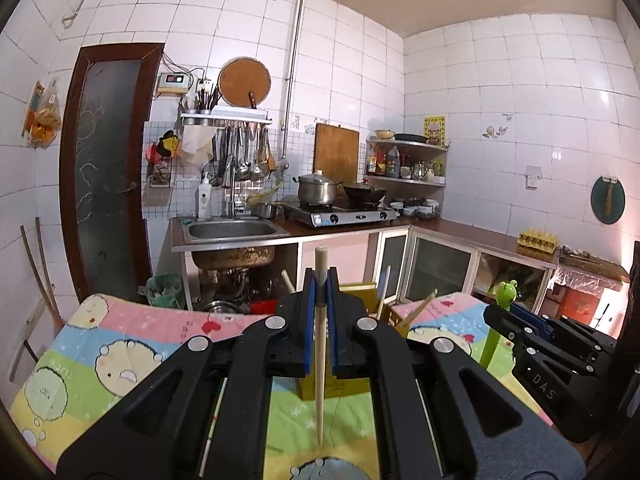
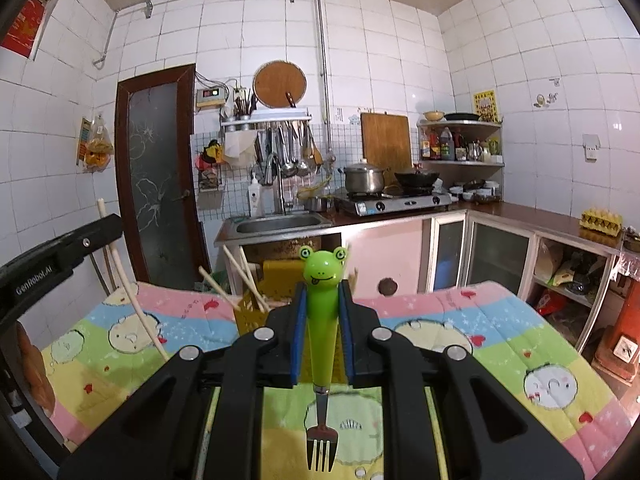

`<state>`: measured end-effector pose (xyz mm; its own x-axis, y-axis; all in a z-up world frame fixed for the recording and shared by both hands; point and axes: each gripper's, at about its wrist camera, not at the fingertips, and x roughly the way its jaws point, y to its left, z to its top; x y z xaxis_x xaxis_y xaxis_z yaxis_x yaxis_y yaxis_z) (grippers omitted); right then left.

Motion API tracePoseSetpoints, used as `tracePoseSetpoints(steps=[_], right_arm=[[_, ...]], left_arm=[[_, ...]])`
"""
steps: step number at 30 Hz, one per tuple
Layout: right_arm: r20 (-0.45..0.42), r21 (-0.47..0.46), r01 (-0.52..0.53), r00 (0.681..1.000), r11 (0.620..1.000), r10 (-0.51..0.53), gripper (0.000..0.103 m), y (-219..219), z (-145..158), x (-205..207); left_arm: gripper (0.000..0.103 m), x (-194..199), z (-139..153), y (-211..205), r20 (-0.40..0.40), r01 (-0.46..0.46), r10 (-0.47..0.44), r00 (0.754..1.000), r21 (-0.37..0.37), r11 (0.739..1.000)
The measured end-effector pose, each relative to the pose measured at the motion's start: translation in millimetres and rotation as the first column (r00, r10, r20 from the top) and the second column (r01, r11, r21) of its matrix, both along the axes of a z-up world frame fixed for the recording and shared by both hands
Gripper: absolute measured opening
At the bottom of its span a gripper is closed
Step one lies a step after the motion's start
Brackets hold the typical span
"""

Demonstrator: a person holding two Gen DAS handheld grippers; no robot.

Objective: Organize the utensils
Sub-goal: 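Lift the chopstick and green frog fork up over the yellow holder with both tools, then lower both utensils into the yellow holder and open both tools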

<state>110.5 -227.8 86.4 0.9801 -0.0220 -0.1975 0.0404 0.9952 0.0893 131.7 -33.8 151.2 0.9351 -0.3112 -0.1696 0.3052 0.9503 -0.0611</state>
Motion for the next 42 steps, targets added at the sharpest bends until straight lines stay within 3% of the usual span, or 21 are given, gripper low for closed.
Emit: tracePoseSetpoints(steps=[13,19,25,37,42], right_arm=[[0.065,-0.034,-0.007,0.998,0.999,0.009,0.016,-3.3,45.2,58.3],[0.098,0.002,-0.02,0.995,1.0,0.02,0.016,-10.9,63.7,91.2],[0.102,0.044,-0.041,0.994,0.998,0.037,0.016,-15.4,61.5,130.6],[0.019,0.057,-0.025,1.0,0.998,0.024,0.016,-27.4,8.5,178.5],[0.068,0.076,-0.043,0.997,0.996,0.038,0.016,-28.6,23.6,171.7]], left_arm=[[0.004,52.5,52.1,-24.9,0.071,0.013,-0.012,0.997,-0.015,1.0],[0.004,91.6,61.8,-40.0,0.063,0.014,-0.013,0.998,-0.018,1.0],[0.004,124.0,49.6,-50.7,0.045,0.018,-0.017,0.999,-0.012,1.0],[0.004,179.0,-8.2,-48.6,-0.062,-0.003,0.004,0.998,0.017,1.0],[0.004,184.4,-16.0,-44.4,-0.075,-0.012,0.013,0.997,0.023,1.0]])
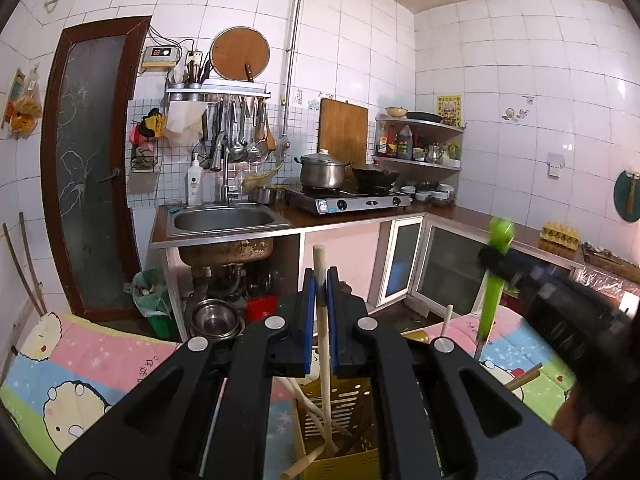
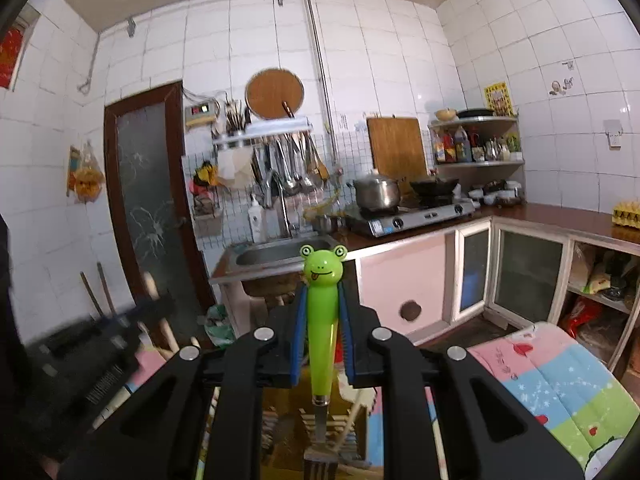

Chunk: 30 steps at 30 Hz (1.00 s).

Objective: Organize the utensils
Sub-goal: 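Lower both utensils into the yellow holder and open both tools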

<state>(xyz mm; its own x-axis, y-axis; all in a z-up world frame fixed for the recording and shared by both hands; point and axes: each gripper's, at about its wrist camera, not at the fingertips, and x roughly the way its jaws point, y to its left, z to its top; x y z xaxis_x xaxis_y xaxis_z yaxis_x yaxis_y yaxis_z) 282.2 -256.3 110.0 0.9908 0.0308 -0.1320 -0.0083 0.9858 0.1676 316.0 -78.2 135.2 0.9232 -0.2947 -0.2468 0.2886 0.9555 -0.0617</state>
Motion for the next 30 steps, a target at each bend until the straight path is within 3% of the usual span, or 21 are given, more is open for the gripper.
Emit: tracePoseSetpoints(steps=[5,9,16,21,23,25,26,29,30], right_arm=[[0.058,-0.039,0.007,0.998,0.999,-0.005,0.016,7.8,25.5,-3.0],[0.043,-0.056,0.005,0.999,0.998,-0.002,0.016,11.9,9.7,4.3],[-0.065,-0.065,-0.02,0.998,0.998,0.016,0.016,5.1,-30.3,9.7],[-0.197,-0.096,-0.027,0.98,0.995,0.007,0.018,5.1,-45.3,21.6],[-0.256,-0.099,-0.014,0.967,0.995,-0.012,0.02,2.9,-47.8,24.4],[-0.279,-0.099,-0.003,0.96,0.995,-0.025,0.041,1.5,-45.5,17.6],[-0.272,-0.095,0.004,0.962,0.995,-0.03,0.055,-0.4,-40.1,7.8],[-0.258,-0.1,0.007,0.966,0.995,-0.033,0.059,-2.6,-25.0,-17.7],[-0.256,-0.105,0.01,0.966,0.994,-0.037,0.065,-3.0,-19.9,-28.9]], left_arm=[[0.005,0.3,1.4,4.2,0.012,-0.003,0.003,1.0,0.004,1.0],[0.005,-1.5,1.7,6.8,0.021,-0.01,0.01,1.0,0.013,1.0],[0.006,-1.6,-6.5,7.4,0.006,-0.02,0.019,1.0,0.034,0.999],[0.008,4.8,-21.0,12.7,-0.068,-0.037,0.04,0.997,0.033,0.999],[0.021,4.8,-23.7,15.6,-0.11,-0.047,0.053,0.993,0.054,0.997],[0.05,0.0,-21.4,21.8,-0.122,-0.063,0.07,0.99,0.058,0.996],[0.056,-4.2,-19.6,25.7,-0.124,-0.075,0.082,0.989,0.06,0.995],[0.069,-29.1,-11.1,44.4,-0.126,-0.093,0.098,0.987,0.043,0.995],[0.077,-37.8,-9.7,49.4,-0.127,-0.096,0.101,0.987,0.045,0.994]])
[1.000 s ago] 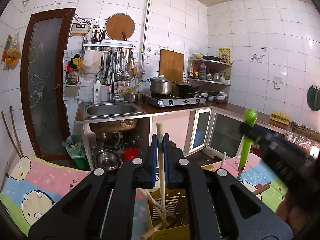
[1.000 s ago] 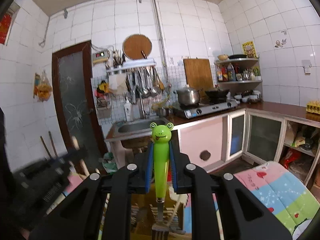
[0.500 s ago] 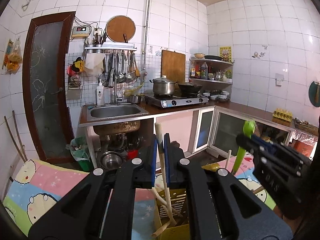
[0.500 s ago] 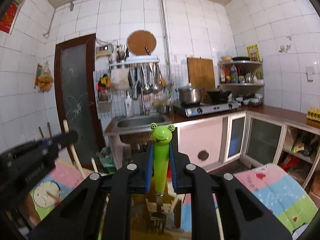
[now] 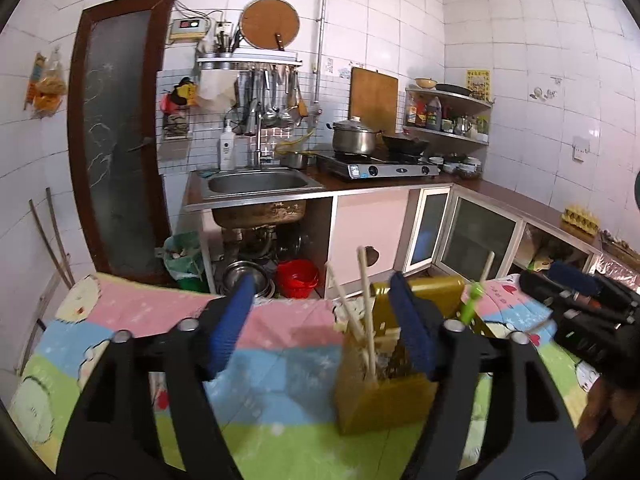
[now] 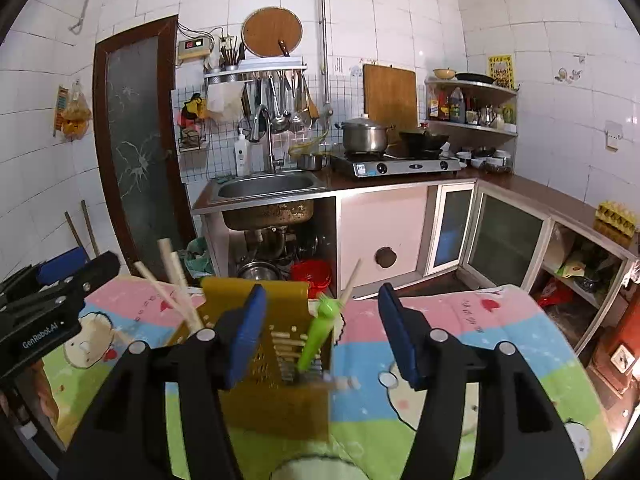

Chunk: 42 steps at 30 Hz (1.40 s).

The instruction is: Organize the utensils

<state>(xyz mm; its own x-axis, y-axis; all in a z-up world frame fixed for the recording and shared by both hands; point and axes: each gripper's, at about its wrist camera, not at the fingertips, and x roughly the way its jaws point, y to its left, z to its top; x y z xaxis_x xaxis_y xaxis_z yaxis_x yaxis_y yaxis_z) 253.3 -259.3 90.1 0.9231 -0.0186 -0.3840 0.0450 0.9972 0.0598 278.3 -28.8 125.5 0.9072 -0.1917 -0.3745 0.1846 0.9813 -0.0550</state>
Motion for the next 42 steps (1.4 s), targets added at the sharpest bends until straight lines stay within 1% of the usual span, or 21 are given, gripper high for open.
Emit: tracePoseSetpoints(steps=[1,2,3,4,5,6,9,11,14,15,17,20,22,25,27,29,33,38,42], right_arm=[[0.005,-0.004,0.003,1.0,1.0,-0.003,0.069,-0.4,3.1,-9.4],[0.018,-0.013,0.006,1.0,1.0,-0.006,0.078,0.0,5.3,-29.5],[0.026,-0.016,0.005,1.0,1.0,-0.005,0.085,0.8,3.7,-42.0],[0.035,-0.016,0.005,0.999,1.0,-0.004,0.087,0.6,2.4,-55.2],[0.047,-0.004,0.004,0.999,1.0,-0.004,0.091,1.0,-4.9,-76.5],[0.048,0.004,0.001,0.999,1.0,-0.001,0.094,0.6,-9.1,-86.6],[0.03,0.03,-0.005,1.0,1.0,0.004,0.095,5.3,-38.2,-125.7],[0.034,0.037,-0.004,0.999,0.999,0.003,0.097,9.0,-54.4,-144.6],[0.056,0.016,0.005,0.998,1.0,-0.006,0.098,17.8,-75.0,-170.6],[0.064,0.004,0.01,0.998,1.0,-0.011,0.098,20.3,-80.5,-178.3],[0.074,0.003,0.016,0.997,1.0,-0.017,0.098,22.4,-87.4,-189.0],[0.079,0.034,0.016,0.997,0.999,-0.019,0.098,23.7,-95.3,-200.7],[0.089,0.041,0.02,0.996,0.999,-0.023,0.098,25.7,-100.0,-207.7],[0.122,0.013,0.028,0.992,1.0,-0.029,0.098,29.8,-106.9,-217.1],[0.133,0.014,0.042,0.99,0.999,-0.044,0.098,28.6,-111.2,-219.1],[0.135,0.017,0.052,0.989,0.998,-0.054,0.098,27.8,-116.7,-221.5],[0.125,0.027,0.068,0.99,0.997,-0.071,0.098,24.7,-122.9,-220.0],[0.135,0.029,0.082,0.987,0.996,-0.085,0.098,24.3,-126.0,-222.7],[0.146,0.017,0.087,0.985,0.996,-0.088,0.098,27.4,-126.3,-224.5]], left_arm=[[0.086,-9.3,1.2,5.0,0.004,-0.007,0.007,1.0,0.002,1.0],[0.089,-25.1,1.9,12.9,0.024,-0.025,0.025,0.999,0.003,1.0],[0.095,-35.9,1.9,17.3,0.04,-0.035,0.035,0.999,0.001,0.999],[0.098,-49.2,1.5,22.5,0.059,-0.042,0.042,0.997,-0.003,0.999],[0.098,-62.5,0.2,27.1,0.075,-0.044,0.045,0.996,-0.011,0.999],[0.098,-79.5,-3.3,33.0,0.089,-0.047,0.048,0.995,-0.02,0.999],[0.098,-115.5,-17.4,42.6,0.092,-0.035,0.039,0.995,-0.045,0.998],[0.098,-140.9,-30.4,46.4,0.101,-0.034,0.039,0.994,-0.047,0.998],[0.098,-167.6,-45.2,44.4,0.112,-0.019,0.022,0.993,-0.025,0.999],[0.098,-180.9,-52.3,42.0,0.129,-0.017,0.019,0.991,-0.011,1.0],[0.098,-195.5,-62.2,35.5,0.149,-0.019,0.016,0.989,0.021,1.0],[0.098,-208.6,-77.2,30.2,0.149,-0.025,0.017,0.989,0.051,0.998],[0.098,-212.2,-87.2,30.9,0.141,-0.029,0.023,0.99,0.037,0.999],[0.098,-214.6,-100.9,35.2,0.121,-0.037,0.035,0.992,0.013,0.999],[0.098,-214.6,-109.1,37.6,0.113,-0.045,0.044,0.993,0.012,0.999],[0.098,-217.1,-115.3,36.4,0.126,-0.059,0.056,0.99,0.026,0.998],[0.098,-220.4,-121.1,33.9,0.143,-0.082,0.075,0.987,0.047,0.995],[0.098,-219.7,-125.0,25.4,0.134,-0.101,0.088,0.987,0.091,0.991],[0.098,-226.8,-124.2,21.0,0.163,-0.117,0.098,0.982,0.113,0.987]])
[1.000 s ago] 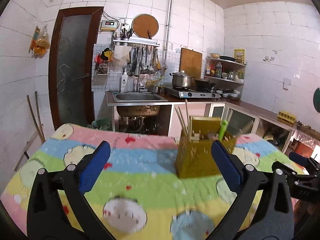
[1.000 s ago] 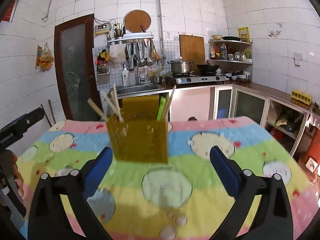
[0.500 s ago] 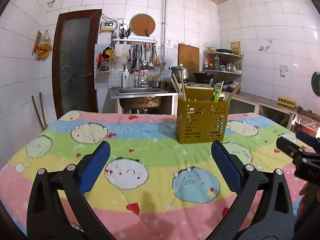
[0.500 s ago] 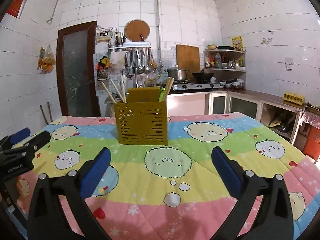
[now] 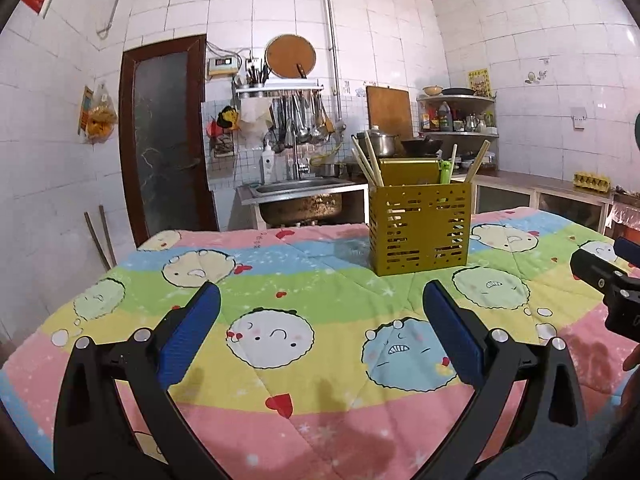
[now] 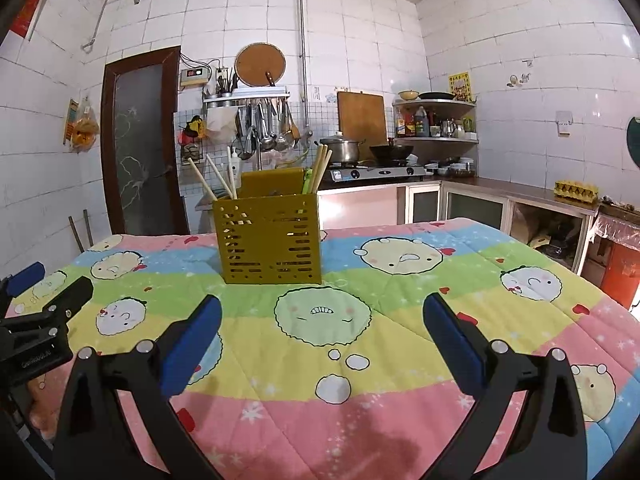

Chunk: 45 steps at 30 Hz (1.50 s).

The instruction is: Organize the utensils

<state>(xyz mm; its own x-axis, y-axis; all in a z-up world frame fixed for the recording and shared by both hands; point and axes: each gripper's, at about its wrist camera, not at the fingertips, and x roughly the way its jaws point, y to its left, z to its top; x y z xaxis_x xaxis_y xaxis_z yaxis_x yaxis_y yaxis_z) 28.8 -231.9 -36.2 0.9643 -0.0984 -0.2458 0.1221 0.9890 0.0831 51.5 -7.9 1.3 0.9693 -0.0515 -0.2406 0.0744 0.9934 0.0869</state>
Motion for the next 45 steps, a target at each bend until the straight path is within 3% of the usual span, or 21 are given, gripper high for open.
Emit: tracePoseSetpoints(steps=[15,29,45], right_arm=[[0.016,-0.04,0.003,1.0,0.999,-0.003,0.098,7.1,0.5,-5.6],[0.033,-0.036,0.019,0.999,0.999,-0.018,0.099,3.6,1.5,-10.6],[0.038,-0.049,0.021,0.999,0.999,-0.019,0.099,4.2,1.8,-12.1]], left_arm=[[0.098,-20.2,3.6,-4.6,0.085,0.021,-0.022,0.996,0.01,1.0],[0.098,-16.3,1.7,5.8,0.067,0.036,-0.033,0.997,-0.043,0.998],[0.098,-12.9,1.0,8.2,0.055,0.032,-0.029,0.998,-0.051,0.998]])
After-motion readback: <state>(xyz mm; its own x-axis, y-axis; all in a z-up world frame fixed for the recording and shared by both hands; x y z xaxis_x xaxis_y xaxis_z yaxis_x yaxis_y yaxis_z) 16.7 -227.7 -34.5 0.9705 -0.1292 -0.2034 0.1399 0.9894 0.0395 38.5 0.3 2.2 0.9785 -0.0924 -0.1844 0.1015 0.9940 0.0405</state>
